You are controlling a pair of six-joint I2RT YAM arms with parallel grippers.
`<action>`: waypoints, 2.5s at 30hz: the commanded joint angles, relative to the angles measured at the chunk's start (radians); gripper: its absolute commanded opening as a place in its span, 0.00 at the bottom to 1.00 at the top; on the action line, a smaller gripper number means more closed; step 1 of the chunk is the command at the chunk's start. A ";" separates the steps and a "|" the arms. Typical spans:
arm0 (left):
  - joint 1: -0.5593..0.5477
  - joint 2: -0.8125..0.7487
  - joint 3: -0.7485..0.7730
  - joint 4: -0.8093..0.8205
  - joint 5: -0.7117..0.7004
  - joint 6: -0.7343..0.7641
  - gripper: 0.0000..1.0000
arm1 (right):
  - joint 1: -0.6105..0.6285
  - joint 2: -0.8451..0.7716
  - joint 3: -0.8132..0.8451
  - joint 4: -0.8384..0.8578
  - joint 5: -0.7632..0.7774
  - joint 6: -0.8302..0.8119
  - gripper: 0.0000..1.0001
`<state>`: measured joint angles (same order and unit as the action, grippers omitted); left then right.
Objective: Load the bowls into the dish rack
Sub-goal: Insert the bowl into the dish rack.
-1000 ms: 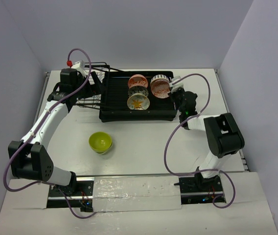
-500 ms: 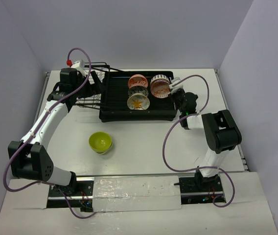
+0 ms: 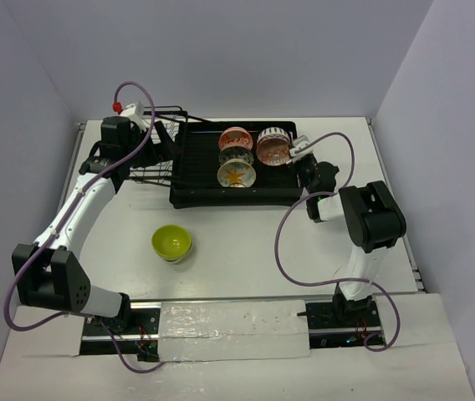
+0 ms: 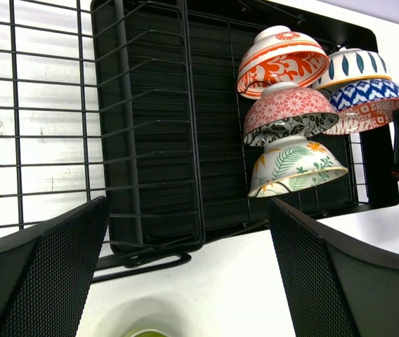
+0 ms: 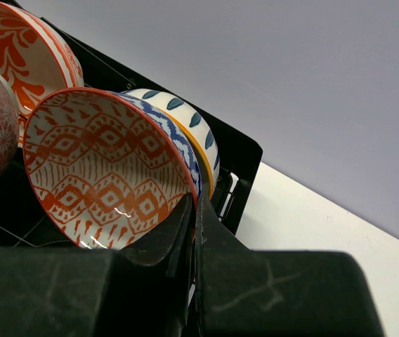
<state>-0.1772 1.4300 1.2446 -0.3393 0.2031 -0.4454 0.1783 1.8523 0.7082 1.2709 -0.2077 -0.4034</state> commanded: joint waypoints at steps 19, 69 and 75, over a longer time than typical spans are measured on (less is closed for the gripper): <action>0.002 -0.135 -0.073 0.089 0.002 0.014 0.99 | -0.019 0.133 -0.058 0.482 0.037 0.024 0.00; 0.027 -0.295 -0.244 0.238 0.059 -0.007 0.99 | -0.034 0.113 -0.024 0.493 0.016 0.063 0.00; 0.027 -0.299 -0.247 0.243 0.070 -0.010 0.99 | -0.034 0.102 -0.012 0.492 0.019 0.078 0.00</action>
<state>-0.1539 1.1370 0.9810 -0.1390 0.2417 -0.4465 0.1562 1.9343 0.6838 1.4189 -0.1963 -0.3000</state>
